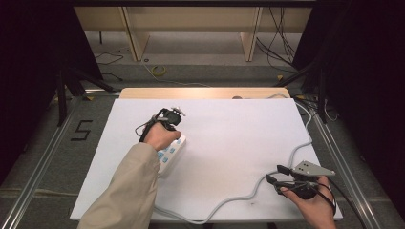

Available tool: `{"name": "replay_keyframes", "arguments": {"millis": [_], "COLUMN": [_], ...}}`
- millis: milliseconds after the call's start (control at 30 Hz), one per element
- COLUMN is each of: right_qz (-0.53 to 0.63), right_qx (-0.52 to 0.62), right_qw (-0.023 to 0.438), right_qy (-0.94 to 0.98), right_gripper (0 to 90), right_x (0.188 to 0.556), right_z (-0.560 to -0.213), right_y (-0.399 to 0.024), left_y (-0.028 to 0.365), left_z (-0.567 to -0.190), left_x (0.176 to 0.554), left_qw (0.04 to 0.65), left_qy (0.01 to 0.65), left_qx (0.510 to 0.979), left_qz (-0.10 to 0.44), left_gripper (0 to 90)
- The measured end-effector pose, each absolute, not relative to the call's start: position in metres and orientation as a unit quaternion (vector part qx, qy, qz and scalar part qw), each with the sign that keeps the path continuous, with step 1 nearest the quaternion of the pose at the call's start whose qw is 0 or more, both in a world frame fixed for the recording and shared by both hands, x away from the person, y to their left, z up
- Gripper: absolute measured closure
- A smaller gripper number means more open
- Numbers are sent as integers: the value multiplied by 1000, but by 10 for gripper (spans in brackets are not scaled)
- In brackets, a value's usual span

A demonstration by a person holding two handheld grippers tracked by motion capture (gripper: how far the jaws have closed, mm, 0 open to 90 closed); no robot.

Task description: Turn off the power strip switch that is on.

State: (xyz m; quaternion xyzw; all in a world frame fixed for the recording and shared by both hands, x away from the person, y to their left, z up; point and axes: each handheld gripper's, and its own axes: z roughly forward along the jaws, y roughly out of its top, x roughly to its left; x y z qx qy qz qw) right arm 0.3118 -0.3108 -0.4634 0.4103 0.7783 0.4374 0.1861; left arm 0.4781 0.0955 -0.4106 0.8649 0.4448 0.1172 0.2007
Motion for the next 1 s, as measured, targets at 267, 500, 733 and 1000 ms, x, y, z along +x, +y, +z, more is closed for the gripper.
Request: {"name": "replay_keyframes", "arguments": {"millis": [267,500,733,1000], "right_qz": [437,437,438,439], "right_qx": [410,411,411,411], "right_qw": [185,185,184,185], "right_qy": [779,779,778,777], "right_gripper": [408,408,408,407], "right_x": [312,312,312,312], "right_z": [-463,-464,-464,-464], "right_y": [-311,-311,-311,-312], "left_y": [92,89,84,83], "left_z": [-415,-419,-423,-428], "left_x": [480,483,485,488], "left_qw": [196,192,186,174], "left_qy": [443,443,442,443], "left_qx": [867,868,870,872], "left_qz": [114,114,112,114], "left_gripper": [897,896,897,896]}}
